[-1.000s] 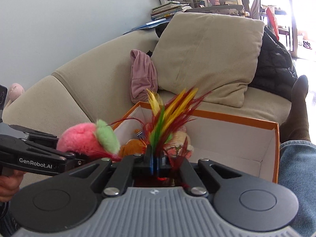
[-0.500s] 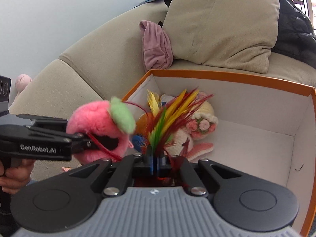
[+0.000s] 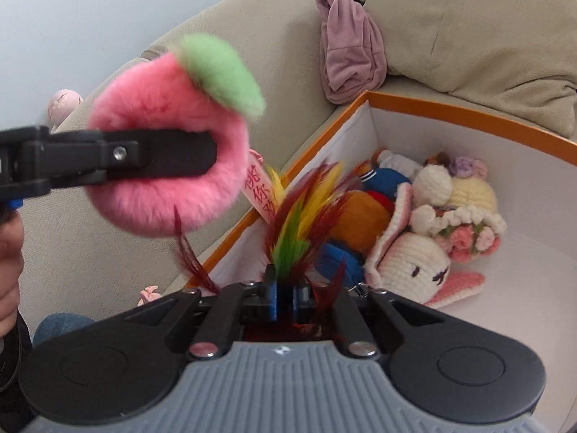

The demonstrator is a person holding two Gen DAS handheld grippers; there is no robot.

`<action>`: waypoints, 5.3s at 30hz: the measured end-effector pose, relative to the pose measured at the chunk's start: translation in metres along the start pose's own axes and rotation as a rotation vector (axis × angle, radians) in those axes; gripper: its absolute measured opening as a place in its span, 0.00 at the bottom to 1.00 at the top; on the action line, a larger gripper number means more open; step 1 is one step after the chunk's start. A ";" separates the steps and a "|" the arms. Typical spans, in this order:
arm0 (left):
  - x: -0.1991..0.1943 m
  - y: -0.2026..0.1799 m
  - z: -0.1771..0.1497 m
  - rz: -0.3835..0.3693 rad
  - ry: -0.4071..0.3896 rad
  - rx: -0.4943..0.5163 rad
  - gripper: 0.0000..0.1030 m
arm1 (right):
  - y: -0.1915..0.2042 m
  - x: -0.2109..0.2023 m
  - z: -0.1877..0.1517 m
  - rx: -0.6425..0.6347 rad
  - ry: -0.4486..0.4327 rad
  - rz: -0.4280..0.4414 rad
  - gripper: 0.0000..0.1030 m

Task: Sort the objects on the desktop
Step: 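Lift the pompom and feather toy over the orange box with both tools, then open both tools to drop the pompom and feathers into the box, then move both tools back down to the remaining items beside the box, then grasp the pink card holder with the left tool while the right tool approaches the card box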

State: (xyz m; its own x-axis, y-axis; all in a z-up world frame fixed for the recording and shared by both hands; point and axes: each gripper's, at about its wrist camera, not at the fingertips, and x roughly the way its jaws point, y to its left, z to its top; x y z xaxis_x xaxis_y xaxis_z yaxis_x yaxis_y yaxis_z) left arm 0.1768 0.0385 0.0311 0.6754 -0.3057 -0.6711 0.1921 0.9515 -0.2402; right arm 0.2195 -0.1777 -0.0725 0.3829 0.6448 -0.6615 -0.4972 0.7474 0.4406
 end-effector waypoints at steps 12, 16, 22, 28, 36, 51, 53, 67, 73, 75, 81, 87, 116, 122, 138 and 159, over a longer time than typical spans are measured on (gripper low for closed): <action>0.049 -0.049 0.000 -0.088 0.134 0.126 0.47 | -0.041 -0.079 -0.008 0.061 -0.150 -0.308 0.36; 0.080 -0.073 -0.013 -0.095 0.238 0.198 0.47 | -0.053 -0.088 -0.017 0.061 -0.131 -0.341 0.36; 0.103 -0.082 -0.030 -0.047 0.368 0.260 0.49 | -0.059 -0.077 -0.026 0.006 -0.038 -0.352 0.36; 0.099 -0.071 -0.035 -0.027 0.395 0.245 0.50 | -0.058 -0.060 -0.026 -0.014 0.023 -0.297 0.36; 0.060 -0.050 -0.023 -0.023 0.236 0.168 0.50 | -0.057 -0.038 -0.027 0.008 0.159 -0.241 0.35; 0.032 0.028 -0.021 0.131 0.098 -0.085 0.43 | -0.039 0.013 -0.005 0.114 0.326 -0.108 0.23; 0.032 0.030 -0.024 0.121 0.096 -0.085 0.43 | -0.036 0.018 -0.003 0.128 0.331 -0.098 0.23; 0.026 0.034 -0.028 0.086 0.086 -0.085 0.42 | -0.015 0.023 0.001 0.127 0.289 -0.137 0.21; 0.003 0.031 -0.031 0.099 0.069 -0.080 0.43 | -0.004 0.002 -0.003 0.126 0.225 -0.158 0.21; -0.009 0.031 -0.036 0.107 0.072 -0.080 0.43 | 0.007 -0.008 -0.005 0.098 0.187 -0.168 0.21; -0.046 0.037 -0.055 0.190 0.091 -0.099 0.43 | 0.043 -0.042 -0.009 0.008 0.037 -0.146 0.21; -0.079 0.035 -0.076 0.226 0.115 -0.115 0.44 | 0.074 -0.072 -0.034 -0.075 -0.031 -0.111 0.27; -0.048 0.012 -0.133 0.199 0.355 -0.226 0.58 | 0.061 -0.031 -0.121 0.078 0.137 -0.179 0.41; -0.055 0.010 -0.135 0.201 0.315 -0.240 0.52 | 0.041 -0.004 -0.119 0.166 0.240 -0.138 0.43; -0.066 0.013 -0.129 0.056 0.245 -0.367 0.48 | 0.035 0.012 -0.130 0.220 0.272 -0.056 0.54; -0.052 0.021 -0.139 0.174 0.330 -0.482 0.42 | 0.039 0.004 -0.138 0.231 0.236 -0.052 0.50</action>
State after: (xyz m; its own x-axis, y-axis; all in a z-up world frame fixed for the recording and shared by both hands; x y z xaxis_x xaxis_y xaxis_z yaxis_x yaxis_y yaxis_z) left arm 0.0473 0.0699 -0.0365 0.3971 -0.2150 -0.8923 -0.2971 0.8897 -0.3466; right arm 0.0943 -0.1683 -0.1420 0.1987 0.5705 -0.7969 -0.2819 0.8120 0.5110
